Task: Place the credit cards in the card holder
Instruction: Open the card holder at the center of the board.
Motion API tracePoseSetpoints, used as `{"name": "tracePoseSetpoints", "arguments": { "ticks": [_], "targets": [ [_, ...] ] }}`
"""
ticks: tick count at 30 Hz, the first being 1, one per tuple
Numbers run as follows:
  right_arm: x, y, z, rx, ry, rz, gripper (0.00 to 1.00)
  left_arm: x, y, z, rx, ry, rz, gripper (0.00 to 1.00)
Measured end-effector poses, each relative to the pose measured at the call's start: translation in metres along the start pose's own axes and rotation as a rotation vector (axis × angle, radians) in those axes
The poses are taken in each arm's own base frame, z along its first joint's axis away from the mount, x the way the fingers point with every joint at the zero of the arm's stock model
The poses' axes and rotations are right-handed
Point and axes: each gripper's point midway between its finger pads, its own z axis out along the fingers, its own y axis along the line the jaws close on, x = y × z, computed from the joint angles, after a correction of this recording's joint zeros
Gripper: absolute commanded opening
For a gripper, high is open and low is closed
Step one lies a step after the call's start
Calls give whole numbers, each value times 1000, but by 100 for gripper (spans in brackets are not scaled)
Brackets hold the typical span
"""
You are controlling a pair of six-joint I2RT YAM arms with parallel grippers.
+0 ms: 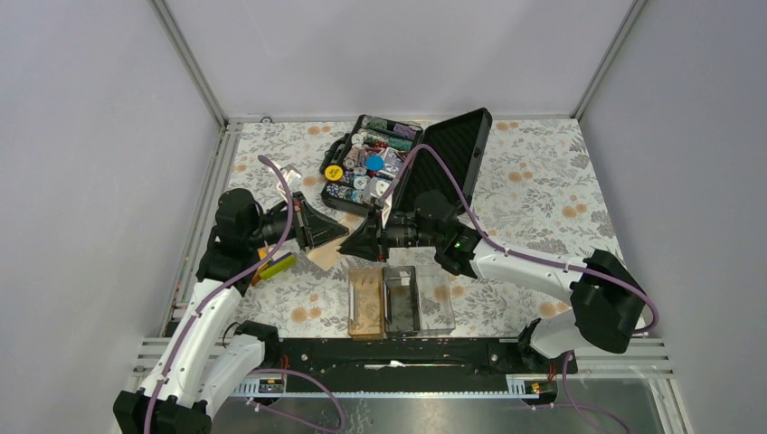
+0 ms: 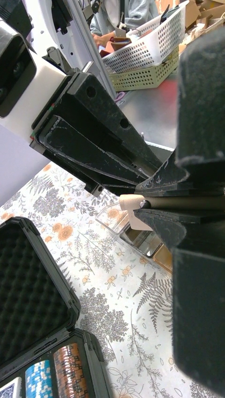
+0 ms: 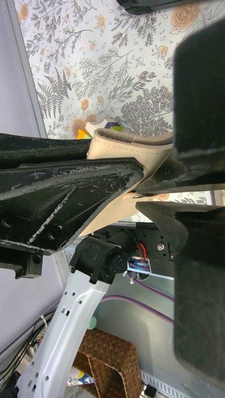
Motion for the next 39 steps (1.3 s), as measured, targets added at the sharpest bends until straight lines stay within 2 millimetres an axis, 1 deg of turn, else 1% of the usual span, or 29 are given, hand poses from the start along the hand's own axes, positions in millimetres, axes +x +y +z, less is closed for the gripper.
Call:
{"name": "tracePoseSetpoints", "arguments": {
  "ticks": [2,9,12,15,17,21,22,24,26,27,29,31,33,34,36,37,39],
  "targets": [
    [2,-2,1,5,3,0,0,1,1,0,-2,4,-7,0],
    [4,-5,4,18,4,-9,0,2,5,0,-28,2,-21,0],
    [5,-2,6,15,8,-25,0,3,10,0,-58,0,-34,0],
    [8,16,13,-35,16,-48,0,3,18,0,-97,-6,-44,0],
    [11,26,16,-57,31,-53,0,5,22,-1,-117,-3,-60,0],
    [15,31,17,-78,53,-57,1,7,30,-4,-154,-3,-85,0],
    [15,32,17,-78,57,-55,8,6,30,-4,-157,-5,-86,0],
    [14,33,14,-73,63,-53,31,5,32,-5,-167,-12,-87,0],
    [6,37,10,-59,52,-57,47,2,33,-7,-182,-27,-77,0],
    [-3,43,7,-57,32,-66,52,0,35,-8,-196,-41,-67,0],
    [-25,52,-3,-32,-32,-88,55,-6,35,-11,-220,-71,-45,0],
    [-48,60,-16,0,-106,-106,54,-12,34,-15,-245,-111,-13,0],
    [-74,63,-28,42,-191,-110,53,-18,33,-21,-272,-157,23,0],
    [-82,63,-30,56,-218,-104,52,-20,32,-23,-282,-172,35,0],
    [-90,58,-29,84,-254,-70,52,-25,32,-28,-306,-202,53,0],
    [-89,53,-25,100,-257,-41,52,-27,33,-29,-315,-216,61,0],
    [-74,36,-13,152,-234,48,56,-30,33,-32,-330,-238,73,0]
  ]
}}
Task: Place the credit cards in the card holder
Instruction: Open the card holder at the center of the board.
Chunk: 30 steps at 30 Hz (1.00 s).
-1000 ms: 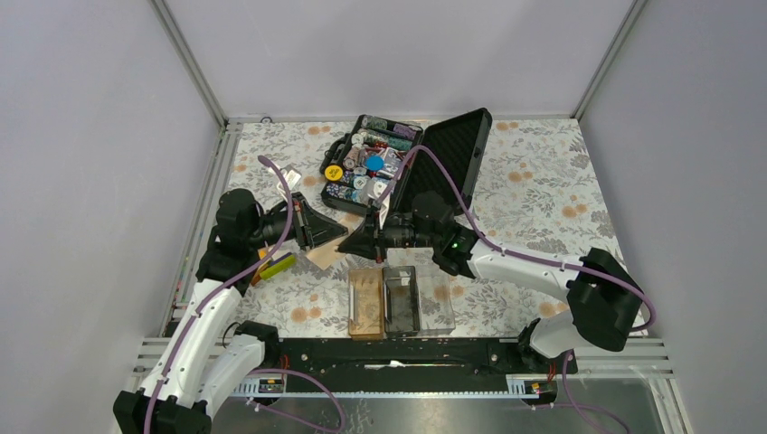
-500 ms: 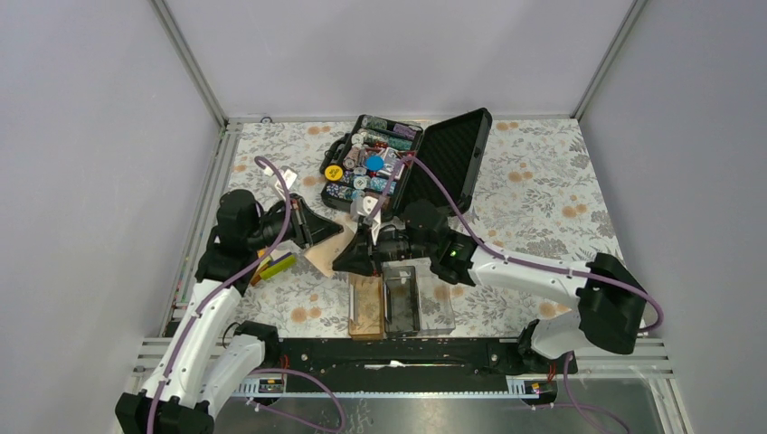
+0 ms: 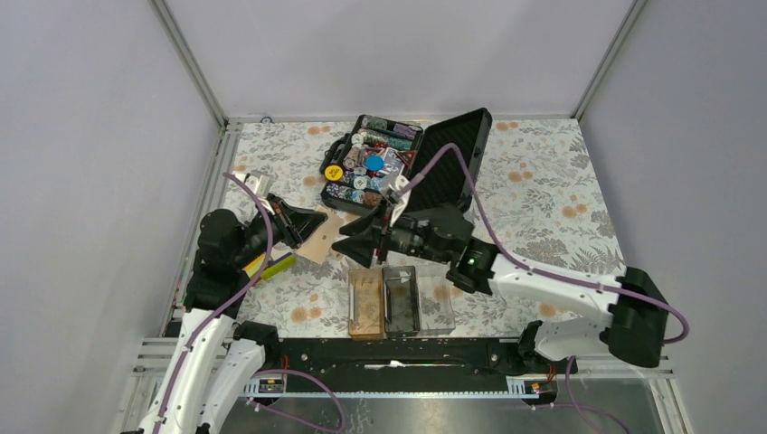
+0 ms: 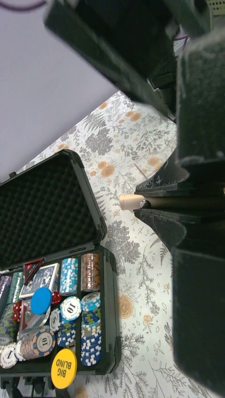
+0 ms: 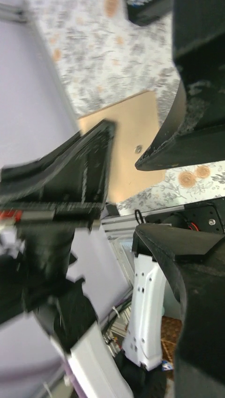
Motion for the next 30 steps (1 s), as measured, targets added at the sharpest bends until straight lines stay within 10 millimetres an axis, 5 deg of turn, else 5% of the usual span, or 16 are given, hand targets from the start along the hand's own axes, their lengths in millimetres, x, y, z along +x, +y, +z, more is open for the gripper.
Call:
{"name": "tracePoseSetpoints", "arguments": {
  "ticks": [9,14,23,25,30],
  "targets": [
    [79,-52,14,212,179,245,66,1,6,0,-28,-11,-3,0],
    [92,-77,10,278,205,326,65,1,7,0,-31,-17,0,0],
    [121,-77,14,238,277,430,52,-2,7,0,-33,-34,4,0],
    [128,-78,15,235,294,449,45,-3,6,-1,-32,-38,1,0],
    [130,-81,15,230,299,479,5,-4,7,-1,-39,-44,-13,0]
  ]
}}
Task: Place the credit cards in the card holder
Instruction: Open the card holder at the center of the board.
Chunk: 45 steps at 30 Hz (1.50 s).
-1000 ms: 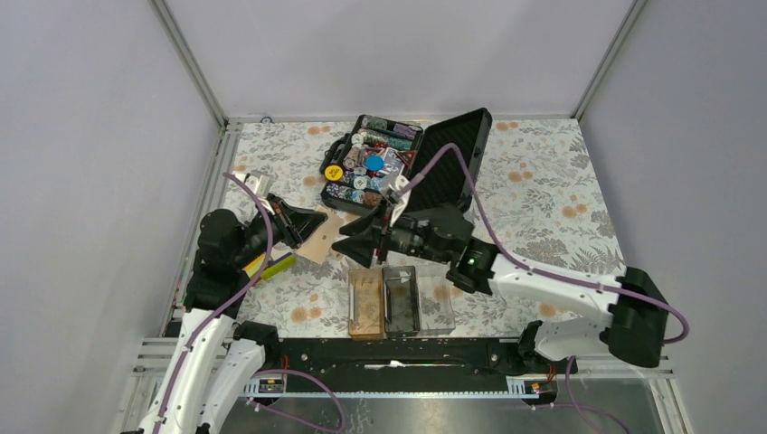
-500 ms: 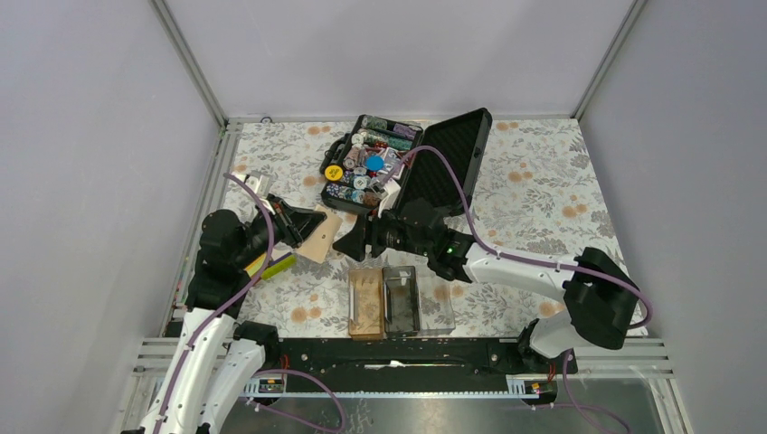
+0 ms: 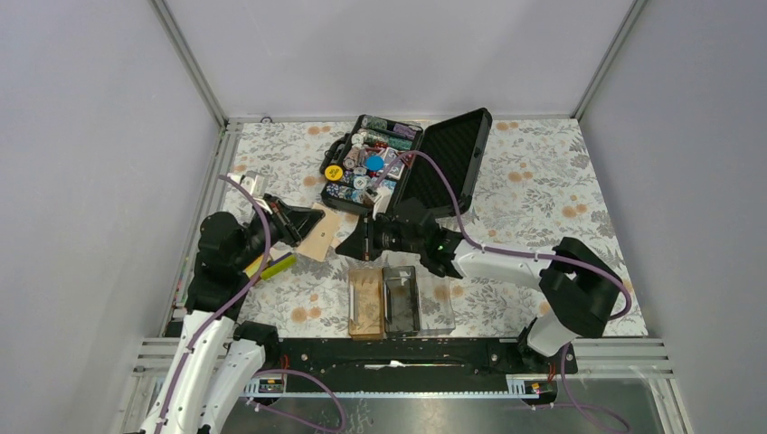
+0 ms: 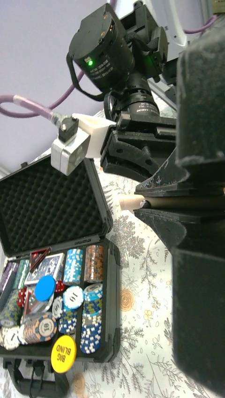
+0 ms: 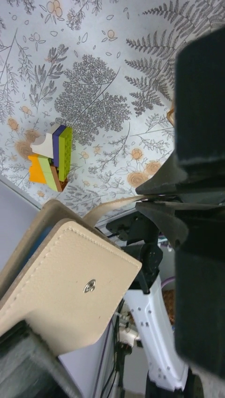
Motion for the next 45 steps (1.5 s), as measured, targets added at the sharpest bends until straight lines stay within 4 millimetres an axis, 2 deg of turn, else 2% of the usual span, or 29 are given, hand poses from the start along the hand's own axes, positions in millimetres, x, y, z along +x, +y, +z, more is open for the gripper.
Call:
{"name": "tracePoseSetpoints", "arguments": {
  "ticks": [1,3,5,9,11,14,23,26,30,35,45],
  "targets": [
    [-3,0,0,-3,-7,2,0,0,2,0,-10,-5,-9,0],
    [-8,-5,-2,2,-16,9,0,0,10,3,-46,-22,-40,1],
    [-13,-15,-5,22,-17,18,0,5,22,6,-87,-43,-82,7],
    [-14,-40,-7,90,18,13,0,33,55,14,-181,-59,-192,10],
    [-11,-50,-2,124,54,-3,0,53,75,17,-237,-55,-243,11],
    [-6,-65,10,173,117,-30,0,73,101,21,-320,-45,-284,18],
    [7,-105,40,273,231,-65,0,110,153,28,-512,5,-324,68],
    [9,-110,44,288,252,-70,0,114,163,25,-562,9,-315,81],
    [10,-112,44,295,268,-72,0,114,167,23,-581,4,-313,89],
    [11,-109,43,282,281,-65,0,117,167,21,-588,7,-317,92],
    [12,-107,41,271,300,-61,0,142,169,23,-566,76,-344,91]
  ]
}}
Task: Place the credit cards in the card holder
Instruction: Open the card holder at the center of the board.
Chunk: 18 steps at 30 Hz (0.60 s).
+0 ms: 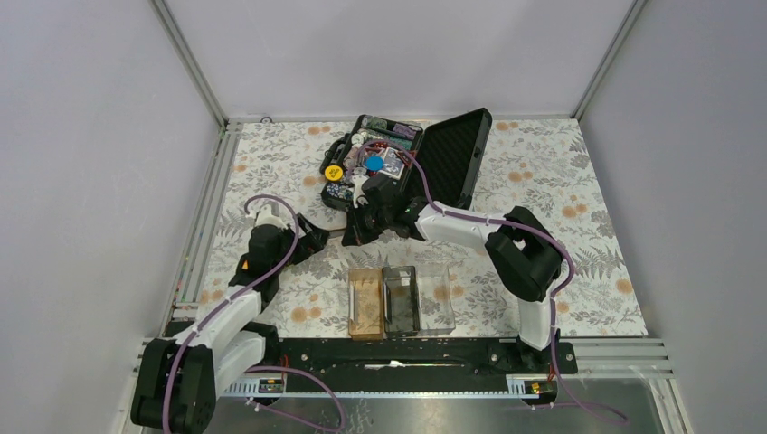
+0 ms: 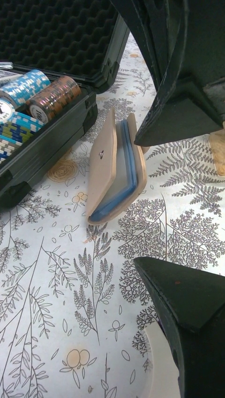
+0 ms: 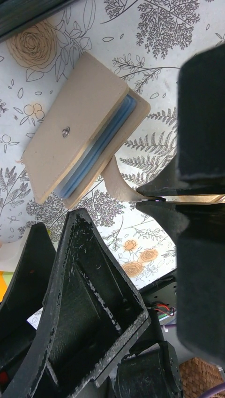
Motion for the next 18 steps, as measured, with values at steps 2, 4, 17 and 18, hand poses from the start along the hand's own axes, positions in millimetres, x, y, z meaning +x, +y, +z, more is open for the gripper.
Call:
{"name": "tracePoseSetpoints", "arguments": {
  "ticks": [2,4,17,18],
  "targets": [
    [1,-2,-1,7,10,-1,0,3,1,2,1,16,7,91],
    [4,-4,-2,15,21,2,0,5,0,4,6,32,19,91],
    [3,-18,-13,47,38,3,0,24,-36,16,117,135,180,91],
    [4,-19,-14,49,40,4,0,25,-37,16,120,139,192,90]
  ]
}}
